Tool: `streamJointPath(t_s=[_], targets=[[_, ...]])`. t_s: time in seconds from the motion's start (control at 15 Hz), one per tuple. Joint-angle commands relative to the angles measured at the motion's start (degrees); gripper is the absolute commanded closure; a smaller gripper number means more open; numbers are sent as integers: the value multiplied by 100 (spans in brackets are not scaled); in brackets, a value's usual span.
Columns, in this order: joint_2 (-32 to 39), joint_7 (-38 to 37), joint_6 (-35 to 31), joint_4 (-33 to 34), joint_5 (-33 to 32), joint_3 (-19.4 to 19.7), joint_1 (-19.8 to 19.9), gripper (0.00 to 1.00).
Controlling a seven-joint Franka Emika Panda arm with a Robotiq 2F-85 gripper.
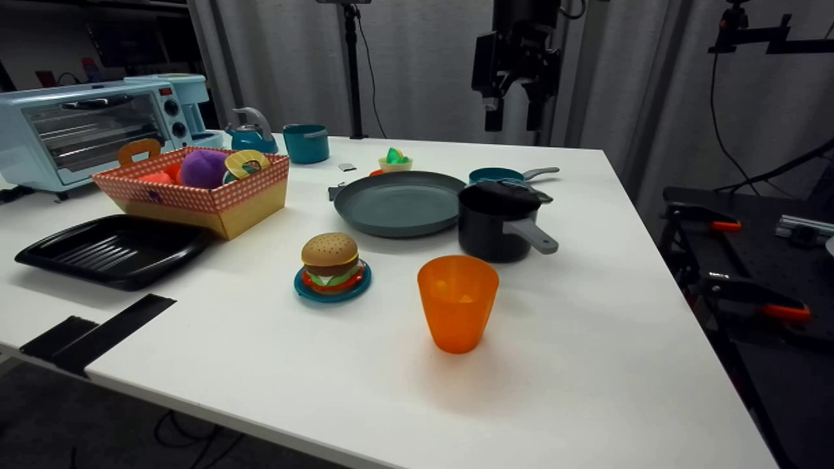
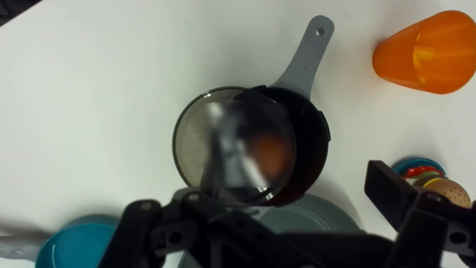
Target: Take the lid on the black pot and put it on the blue pan
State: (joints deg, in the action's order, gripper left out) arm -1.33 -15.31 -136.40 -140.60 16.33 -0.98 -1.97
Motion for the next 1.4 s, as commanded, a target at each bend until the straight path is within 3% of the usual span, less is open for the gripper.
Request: streamJointPath(t_s=[0.0,0.27,0.6,1.33], targets=[[278,304,-29,130,-266,24,61,0],[544,727,-256,215,-212,53,87,0],[791,1278,-589,340,327,28,177,0],[823,1202,-499,124,508,16,265,0]])
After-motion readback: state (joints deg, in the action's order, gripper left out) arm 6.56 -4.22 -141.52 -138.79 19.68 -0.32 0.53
